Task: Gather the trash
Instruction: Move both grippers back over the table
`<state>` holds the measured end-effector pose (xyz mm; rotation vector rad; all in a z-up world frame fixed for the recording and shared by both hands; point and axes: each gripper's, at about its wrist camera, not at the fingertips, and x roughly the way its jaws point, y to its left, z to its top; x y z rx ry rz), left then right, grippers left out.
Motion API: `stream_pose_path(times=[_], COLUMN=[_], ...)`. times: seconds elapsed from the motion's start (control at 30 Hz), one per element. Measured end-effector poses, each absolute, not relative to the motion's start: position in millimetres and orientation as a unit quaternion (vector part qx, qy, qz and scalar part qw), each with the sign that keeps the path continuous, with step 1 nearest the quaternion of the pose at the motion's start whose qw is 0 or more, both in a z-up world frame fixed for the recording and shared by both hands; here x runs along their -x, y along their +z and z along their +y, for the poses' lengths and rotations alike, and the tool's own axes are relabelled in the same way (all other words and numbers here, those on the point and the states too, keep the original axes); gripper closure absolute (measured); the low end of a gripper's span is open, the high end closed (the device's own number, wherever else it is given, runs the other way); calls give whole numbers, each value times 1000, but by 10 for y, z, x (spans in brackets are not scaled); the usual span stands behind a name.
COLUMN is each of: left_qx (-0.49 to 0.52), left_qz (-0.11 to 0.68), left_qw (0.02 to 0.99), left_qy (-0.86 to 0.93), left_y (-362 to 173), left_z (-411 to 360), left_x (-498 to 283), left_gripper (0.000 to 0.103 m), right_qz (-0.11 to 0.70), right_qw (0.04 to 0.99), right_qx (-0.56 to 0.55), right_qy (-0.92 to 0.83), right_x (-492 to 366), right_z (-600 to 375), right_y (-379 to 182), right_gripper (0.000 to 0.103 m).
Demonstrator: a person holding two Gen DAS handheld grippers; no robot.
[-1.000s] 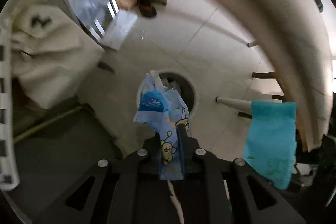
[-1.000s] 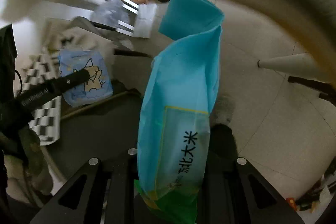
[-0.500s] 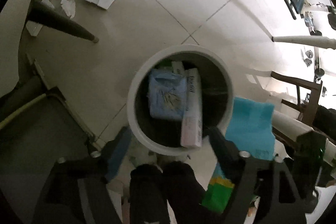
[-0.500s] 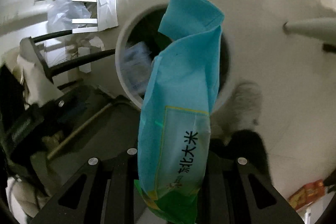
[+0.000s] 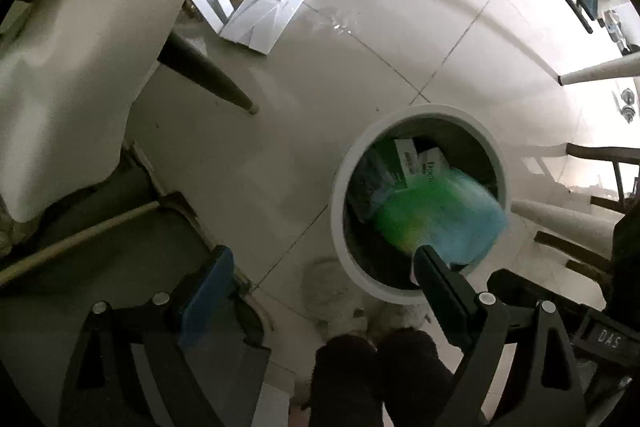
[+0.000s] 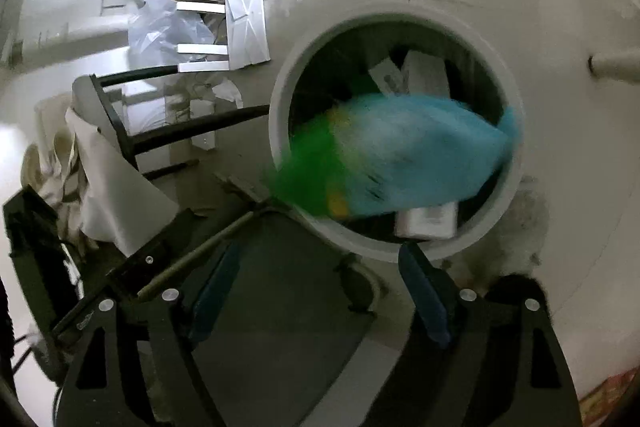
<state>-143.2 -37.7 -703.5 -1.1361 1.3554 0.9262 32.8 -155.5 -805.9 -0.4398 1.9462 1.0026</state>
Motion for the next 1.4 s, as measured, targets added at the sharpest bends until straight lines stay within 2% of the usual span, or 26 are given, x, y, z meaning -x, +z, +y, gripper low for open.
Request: stream_pose_path(times=[0.17,0.23,0.27,0.3,0.77,1.4], left_qx=[445,441,439,436,439,409], left_qz=[587,592,595,597,589,570], left_qw=[546,546,545,546,548,573], left_qy=[398,396,396,395,399,424], left_y=[-6890,-6836,-6810,-6775,-5984,-3889], left_z=[-476,-517,-535,-552,-790,-1028], left_x=[1337,1294,1277,1265,1256,1497], left_gripper=[11,11,11,11,11,11], right_qz=[712,688,677,669,627,614], right_qw=[508,527,533,537,559,578], right_qx=[295,329,342,351,387,352], right_qy=[385,375,376,375,380,406], right_x=[-372,-404,-416,-421,-421,-263], right_z=[-1556,-1576,-1581,-1576,-1798,-2059], right_y=[-7802,-7724,-7673,-7639,-6614,-4096], right_gripper=[18,12,4,0,0,0])
